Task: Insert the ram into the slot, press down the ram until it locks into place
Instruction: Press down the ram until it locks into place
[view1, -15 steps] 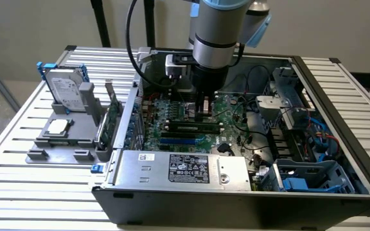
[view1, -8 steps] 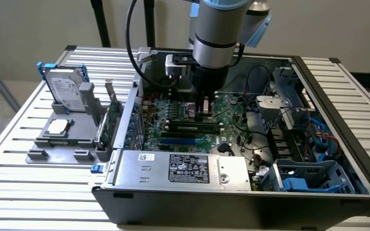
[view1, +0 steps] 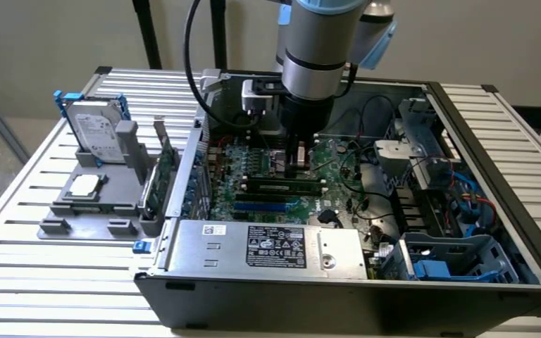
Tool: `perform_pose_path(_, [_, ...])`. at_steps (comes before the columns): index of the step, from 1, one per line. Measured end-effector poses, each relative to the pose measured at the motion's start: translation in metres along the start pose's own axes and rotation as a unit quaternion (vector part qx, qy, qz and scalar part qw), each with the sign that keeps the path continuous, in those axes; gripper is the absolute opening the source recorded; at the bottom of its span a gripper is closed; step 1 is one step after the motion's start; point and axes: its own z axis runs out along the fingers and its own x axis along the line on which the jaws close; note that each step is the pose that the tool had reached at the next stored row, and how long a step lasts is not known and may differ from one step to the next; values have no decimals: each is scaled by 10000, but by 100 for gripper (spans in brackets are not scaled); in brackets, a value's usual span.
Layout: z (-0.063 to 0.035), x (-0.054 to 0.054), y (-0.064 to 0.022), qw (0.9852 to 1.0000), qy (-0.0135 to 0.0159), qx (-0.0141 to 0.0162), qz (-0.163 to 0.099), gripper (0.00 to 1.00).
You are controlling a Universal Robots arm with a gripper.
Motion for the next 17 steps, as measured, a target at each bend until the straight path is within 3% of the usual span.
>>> perform_pose_path(17, [222,3,3,10000,6,-2,0,11])
